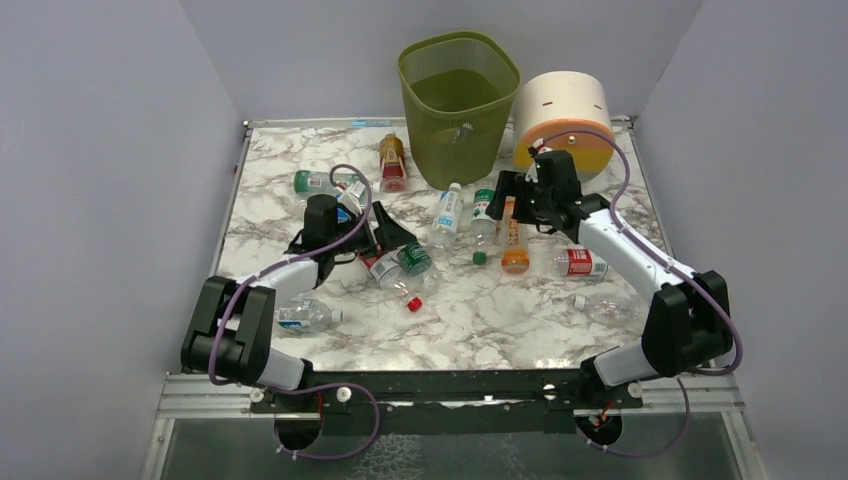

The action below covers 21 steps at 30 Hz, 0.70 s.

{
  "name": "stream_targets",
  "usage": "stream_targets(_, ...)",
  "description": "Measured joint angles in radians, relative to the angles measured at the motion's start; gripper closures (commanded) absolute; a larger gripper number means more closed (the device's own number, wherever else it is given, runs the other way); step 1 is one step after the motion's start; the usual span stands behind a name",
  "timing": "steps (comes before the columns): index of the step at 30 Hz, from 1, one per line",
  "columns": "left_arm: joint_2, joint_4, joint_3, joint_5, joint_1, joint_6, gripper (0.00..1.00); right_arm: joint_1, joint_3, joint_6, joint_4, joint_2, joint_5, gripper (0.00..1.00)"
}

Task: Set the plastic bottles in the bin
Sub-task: Pick up the plastic bottle at the center of the board.

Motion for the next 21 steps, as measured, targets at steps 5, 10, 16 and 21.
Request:
stream_targets(5,0.03,0.043,0.035,0.01,0.0,-0.006,0.01,0.0,0.0,-0.001,-0.002,0.028,0.01,0.0)
stream_targets(10,0.112,0.067,0.081,0.045,0.0,-0.014,0.01,0.0,0.0,0.0,-0.014,0.042,0.022,0.07)
stream_targets(16,0.121,0.06,0.081,0.064,0.0,-0.024,0.01,0.0,-0.028,0.0,-0.051,0.053,0.036,0.15)
stream_targets(21,0.013,0.064,0.035,0.067,0.0,-0.045,0.01,0.0,-0.087,-0.001,-0.069,0.048,0.047,0.21)
